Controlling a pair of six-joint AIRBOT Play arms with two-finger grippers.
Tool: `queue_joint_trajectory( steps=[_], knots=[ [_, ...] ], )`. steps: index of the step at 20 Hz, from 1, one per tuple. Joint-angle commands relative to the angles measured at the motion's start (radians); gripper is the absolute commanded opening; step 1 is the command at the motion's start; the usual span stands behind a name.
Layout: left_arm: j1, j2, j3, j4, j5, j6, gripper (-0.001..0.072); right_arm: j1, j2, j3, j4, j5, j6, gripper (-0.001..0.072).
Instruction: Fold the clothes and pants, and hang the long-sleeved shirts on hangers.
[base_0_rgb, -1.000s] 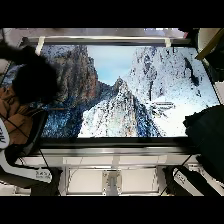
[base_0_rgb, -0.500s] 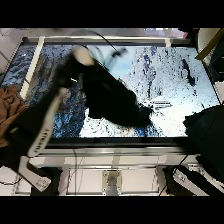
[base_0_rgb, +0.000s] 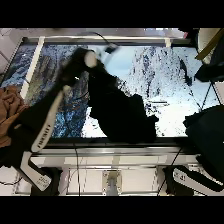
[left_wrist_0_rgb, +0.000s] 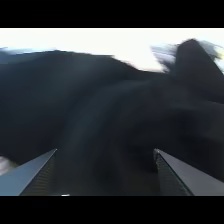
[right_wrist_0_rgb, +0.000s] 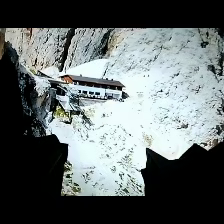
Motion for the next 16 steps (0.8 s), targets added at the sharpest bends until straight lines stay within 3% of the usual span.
queue_joint_trajectory(
  steps=[1,4,7,9,13,16],
  knots=[
    [0.218,0.02,-0.036,0.018,0.009,-0.138,0.0687,0.0,-0.004,-0.209,0.171,-0.069,-0.003,0.0544],
    [0.356,-0.058,-0.073,-0.216,0.108,-0.155,0.0686,0.03,-0.004,-0.39,0.414,-0.179,-0.03,0.0545],
    [0.402,-0.173,-0.073,-0.431,0.153,-0.139,0.0683,0.1,-0.005,-0.502,0.412,-0.196,-0.055,0.0546],
    [0.395,-0.241,-0.073,-0.492,0.204,-0.098,0.0602,0.14,-0.005,-0.55,0.396,-0.208,-0.055,0.0547],
    [0.356,-0.322,-0.072,-0.57,0.332,-0.07,0.0603,0.181,-0.008,-0.584,0.396,-0.259,-0.054,0.0547],
    [0.33,-0.351,-0.072,-0.568,0.346,-0.044,0.0588,0.198,-0.019,-0.584,0.392,-0.282,-0.055,0.0547]
  ],
)
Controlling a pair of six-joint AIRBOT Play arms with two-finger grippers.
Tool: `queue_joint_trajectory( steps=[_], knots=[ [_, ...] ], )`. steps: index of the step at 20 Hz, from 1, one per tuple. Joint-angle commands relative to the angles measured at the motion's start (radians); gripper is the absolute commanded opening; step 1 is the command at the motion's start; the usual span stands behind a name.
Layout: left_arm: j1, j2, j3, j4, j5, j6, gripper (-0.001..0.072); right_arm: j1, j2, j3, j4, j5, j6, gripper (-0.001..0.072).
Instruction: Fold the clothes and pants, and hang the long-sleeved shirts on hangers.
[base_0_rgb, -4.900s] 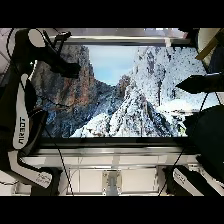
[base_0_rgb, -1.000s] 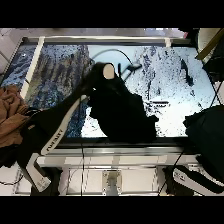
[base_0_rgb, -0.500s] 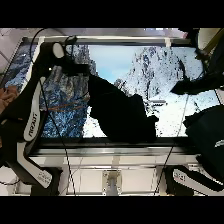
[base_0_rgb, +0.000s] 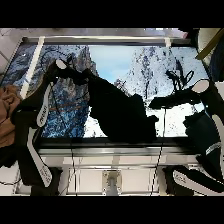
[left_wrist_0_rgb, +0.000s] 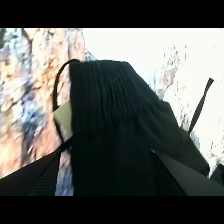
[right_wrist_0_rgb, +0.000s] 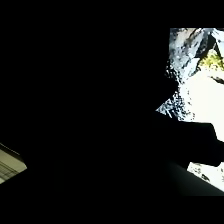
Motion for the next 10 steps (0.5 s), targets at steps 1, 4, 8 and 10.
queue_joint_trajectory(
  steps=[1,4,8,10],
  knots=[
    [-0.027,-0.043,0.0,-0.039,0.053,0.031,0.0583,0.022,-0.016,-0.014,0.005,-0.035,-0.002,0.0547],
    [-0.045,-0.043,0.0,-0.038,0.076,0.088,0.001,0.022,-0.073,-0.014,0.007,-0.044,-0.002,0.0547],
    [-0.04,-0.039,0.0,-0.038,0.054,0.091,0.001,0.022,-0.201,-0.014,0.024,-0.064,-0.044,0.0546],
    [-0.028,-0.032,0.0,-0.036,0.035,0.091,0.001,0.029,-0.268,-0.014,0.092,-0.074,-0.099,0.0546]
  ],
)
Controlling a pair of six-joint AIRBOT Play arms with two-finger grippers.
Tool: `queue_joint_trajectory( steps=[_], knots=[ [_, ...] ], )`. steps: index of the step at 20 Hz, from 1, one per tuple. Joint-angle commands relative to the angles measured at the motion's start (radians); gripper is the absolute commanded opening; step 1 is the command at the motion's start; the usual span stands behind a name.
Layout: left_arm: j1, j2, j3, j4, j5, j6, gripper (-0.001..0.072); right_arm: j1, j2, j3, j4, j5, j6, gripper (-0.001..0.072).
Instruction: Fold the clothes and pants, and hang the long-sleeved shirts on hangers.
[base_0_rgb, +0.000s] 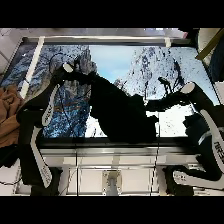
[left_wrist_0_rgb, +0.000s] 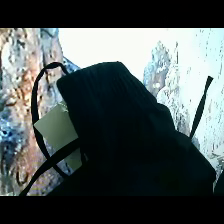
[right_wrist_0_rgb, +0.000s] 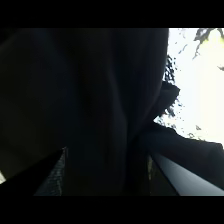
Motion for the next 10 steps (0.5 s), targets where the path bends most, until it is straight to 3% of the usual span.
queue_joint_trajectory(
  steps=[1,4,5,6,10],
  knots=[
    [0.015,0.011,0.0,-0.002,-0.022,0.011,0.001,0.019,-0.114,0.0,0.094,-0.031,-0.08,0.0546],
    [0.035,0.038,0.0,0.001,-0.039,0.011,0.0009,0.088,-0.181,0.003,0.119,-0.115,-0.114,0.0533],
    [0.044,0.052,0.001,0.008,-0.051,0.011,0.0009,0.105,-0.182,0.008,0.117,-0.13,-0.132,0.0238],
    [0.059,0.073,0.002,0.021,-0.066,0.011,0.0009,0.11,-0.177,0.021,0.112,-0.117,-0.145,0.0034],
    [0.161,0.233,0.002,0.166,-0.19,0.01,0.0008,0.043,-0.08,0.2,0.006,0.126,-0.131,0.0009]
  ],
)
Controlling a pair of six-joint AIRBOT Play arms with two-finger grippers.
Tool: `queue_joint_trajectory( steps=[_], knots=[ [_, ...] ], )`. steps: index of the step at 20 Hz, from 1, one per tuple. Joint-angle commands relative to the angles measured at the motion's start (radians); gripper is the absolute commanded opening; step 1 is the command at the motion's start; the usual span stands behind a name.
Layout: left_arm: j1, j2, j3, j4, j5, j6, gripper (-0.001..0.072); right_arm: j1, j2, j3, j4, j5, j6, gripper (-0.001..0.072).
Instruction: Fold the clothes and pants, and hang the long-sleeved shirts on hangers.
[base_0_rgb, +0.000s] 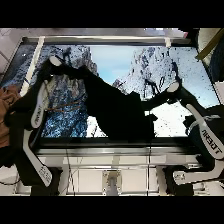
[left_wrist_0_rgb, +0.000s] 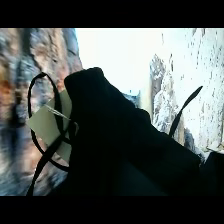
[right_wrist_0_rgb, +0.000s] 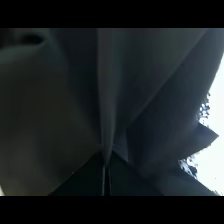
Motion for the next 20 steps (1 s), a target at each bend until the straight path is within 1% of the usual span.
queue_joint_trajectory(
  steps=[1,3,4,7,10,12,13,14,16,18,20],
  knots=[
    [0.091,0.15,0.001,0.154,-0.14,0.0,0.0008,-0.056,0.095,0.165,-0.087,0.208,0.005,0.0008],
    [0.15,0.274,0.001,0.283,-0.246,-0.002,0.0009,-0.108,0.21,0.291,-0.154,0.273,0.031,0.0009],
    [0.175,0.34,0.001,0.339,-0.295,-0.002,0.0008,-0.13,0.267,0.342,-0.184,0.275,0.047,0.0008],
    [0.22,0.517,0.0,0.465,-0.363,-0.001,0.0009,-0.178,0.419,0.454,-0.206,0.274,0.079,0.0008],
    [0.227,0.651,-0.002,0.618,-0.42,-0.002,0.0009,-0.187,0.488,0.483,-0.266,0.275,0.1,0.0008],
    [0.228,0.7,-0.002,0.733,-0.497,-0.002,0.0009,-0.187,0.488,0.483,-0.327,0.274,0.152,0.0008],
    [0.228,0.717,-0.002,0.779,-0.528,-0.002,0.0009,-0.187,0.484,0.483,-0.352,0.263,0.161,0.0008],
    [0.23,0.729,-0.002,0.829,-0.549,-0.002,0.0009,-0.187,0.478,0.483,-0.37,0.236,0.169,0.0008],
    [0.246,0.739,-0.002,0.877,-0.56,-0.005,0.0009,-0.187,0.455,0.483,-0.38,0.121,0.178,0.0008],
    [0.258,0.73,-0.003,0.876,-0.554,-0.062,0.0009,-0.186,0.41,0.483,-0.374,-0.014,0.178,0.0008],
    [0.255,0.706,-0.011,0.866,-0.552,-0.073,0.0009,-0.186,0.327,0.483,-0.33,-0.087,0.174,0.0008]
  ],
)
